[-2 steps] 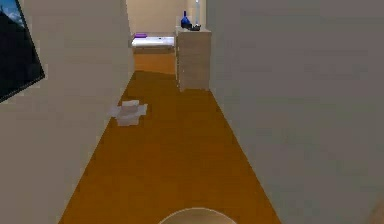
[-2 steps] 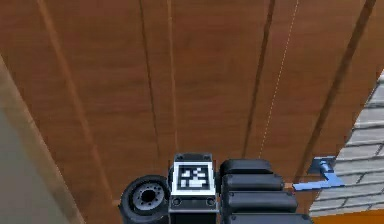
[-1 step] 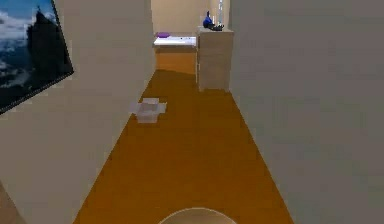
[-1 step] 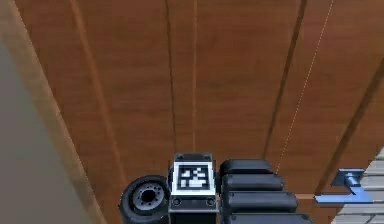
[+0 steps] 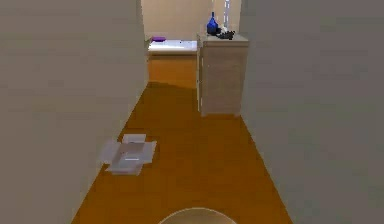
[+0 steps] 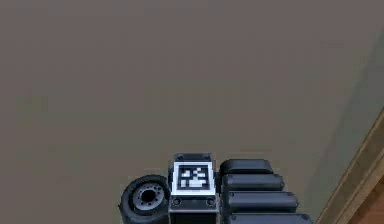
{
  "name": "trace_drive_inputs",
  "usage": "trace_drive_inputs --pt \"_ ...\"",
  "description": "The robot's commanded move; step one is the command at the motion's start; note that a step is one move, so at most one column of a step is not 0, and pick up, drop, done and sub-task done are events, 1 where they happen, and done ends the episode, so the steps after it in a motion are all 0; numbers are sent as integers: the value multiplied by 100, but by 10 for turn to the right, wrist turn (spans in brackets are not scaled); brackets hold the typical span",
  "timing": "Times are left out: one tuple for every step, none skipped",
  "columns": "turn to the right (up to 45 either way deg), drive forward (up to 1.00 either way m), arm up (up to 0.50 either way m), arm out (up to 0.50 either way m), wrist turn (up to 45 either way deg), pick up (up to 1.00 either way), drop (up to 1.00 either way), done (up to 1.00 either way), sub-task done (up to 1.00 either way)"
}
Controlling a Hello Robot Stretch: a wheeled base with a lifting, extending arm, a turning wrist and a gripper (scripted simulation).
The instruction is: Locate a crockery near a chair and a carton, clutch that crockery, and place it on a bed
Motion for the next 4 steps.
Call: trace_drive_inputs --pt "0 100 0 0 0 0 0 0 0" --pt "-30 0 0 0 0 0 0 0 0" --pt "0 100 0 0 0 0 0 0 0" --pt "-60 0 0 0 0 0 0 0 0"
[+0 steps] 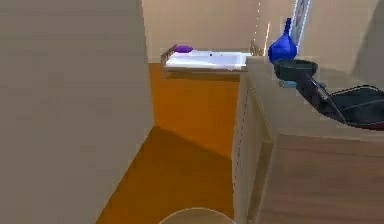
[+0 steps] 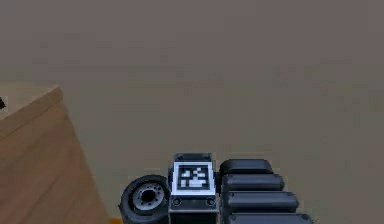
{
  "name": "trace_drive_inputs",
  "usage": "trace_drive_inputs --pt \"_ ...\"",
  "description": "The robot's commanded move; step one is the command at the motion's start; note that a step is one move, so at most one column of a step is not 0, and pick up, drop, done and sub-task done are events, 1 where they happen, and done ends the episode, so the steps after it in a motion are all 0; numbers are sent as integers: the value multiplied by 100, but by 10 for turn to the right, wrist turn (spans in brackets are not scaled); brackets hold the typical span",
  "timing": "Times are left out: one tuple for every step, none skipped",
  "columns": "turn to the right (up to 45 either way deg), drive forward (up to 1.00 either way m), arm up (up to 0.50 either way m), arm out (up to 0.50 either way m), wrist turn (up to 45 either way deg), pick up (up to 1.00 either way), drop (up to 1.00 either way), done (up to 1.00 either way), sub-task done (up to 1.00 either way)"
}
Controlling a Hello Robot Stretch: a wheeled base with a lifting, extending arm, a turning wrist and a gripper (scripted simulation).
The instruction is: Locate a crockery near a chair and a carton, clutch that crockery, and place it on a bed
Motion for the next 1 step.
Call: trace_drive_inputs --pt "0 100 0 0 0 0 0 0 0"
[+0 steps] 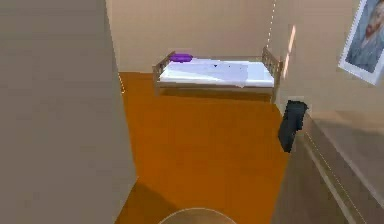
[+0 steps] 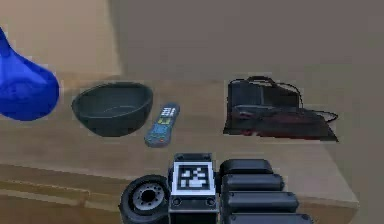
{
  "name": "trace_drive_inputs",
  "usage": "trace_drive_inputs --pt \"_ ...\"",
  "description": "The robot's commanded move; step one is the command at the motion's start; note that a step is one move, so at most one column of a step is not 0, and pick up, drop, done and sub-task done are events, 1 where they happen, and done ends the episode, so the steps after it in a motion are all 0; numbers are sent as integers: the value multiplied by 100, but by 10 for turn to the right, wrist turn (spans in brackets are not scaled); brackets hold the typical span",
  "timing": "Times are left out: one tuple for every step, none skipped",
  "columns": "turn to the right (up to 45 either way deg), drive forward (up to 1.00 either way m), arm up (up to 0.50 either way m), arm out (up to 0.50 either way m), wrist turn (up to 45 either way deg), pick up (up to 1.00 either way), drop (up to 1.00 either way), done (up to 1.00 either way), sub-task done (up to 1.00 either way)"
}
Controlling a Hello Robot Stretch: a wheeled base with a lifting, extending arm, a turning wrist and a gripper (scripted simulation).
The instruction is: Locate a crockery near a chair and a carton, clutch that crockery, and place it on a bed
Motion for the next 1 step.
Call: trace_drive_inputs --pt "0 100 0 0 0 0 0 0 0"
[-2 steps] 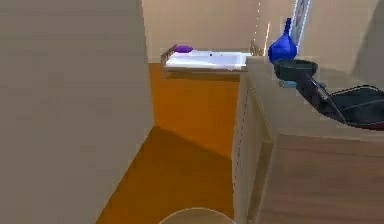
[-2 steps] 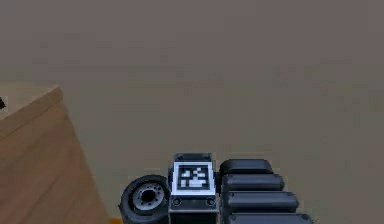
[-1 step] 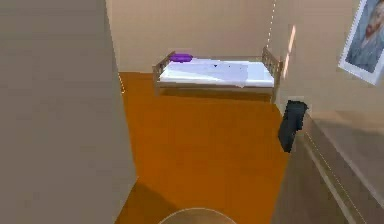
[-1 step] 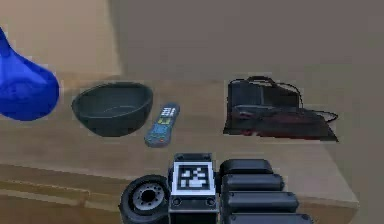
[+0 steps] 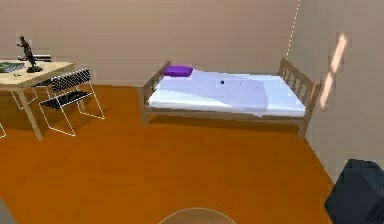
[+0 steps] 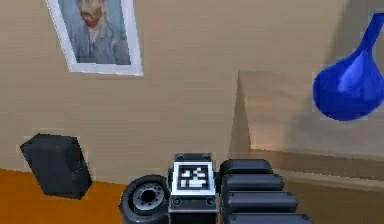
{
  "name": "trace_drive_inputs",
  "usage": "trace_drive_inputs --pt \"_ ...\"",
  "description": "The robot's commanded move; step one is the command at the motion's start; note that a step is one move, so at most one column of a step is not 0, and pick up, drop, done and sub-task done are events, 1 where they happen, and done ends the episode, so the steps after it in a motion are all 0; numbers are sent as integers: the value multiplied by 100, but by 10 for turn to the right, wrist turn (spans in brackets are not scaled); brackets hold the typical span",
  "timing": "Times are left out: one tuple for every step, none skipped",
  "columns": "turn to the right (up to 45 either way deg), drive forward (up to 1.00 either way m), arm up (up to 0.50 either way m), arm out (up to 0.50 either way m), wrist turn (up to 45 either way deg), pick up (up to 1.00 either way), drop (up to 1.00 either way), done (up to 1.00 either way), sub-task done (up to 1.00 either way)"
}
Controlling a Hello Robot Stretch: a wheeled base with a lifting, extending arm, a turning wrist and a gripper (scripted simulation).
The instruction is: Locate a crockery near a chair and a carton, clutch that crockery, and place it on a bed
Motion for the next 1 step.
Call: trace_drive_inputs --pt "-60 0 0 0 0 0 0 0 0"
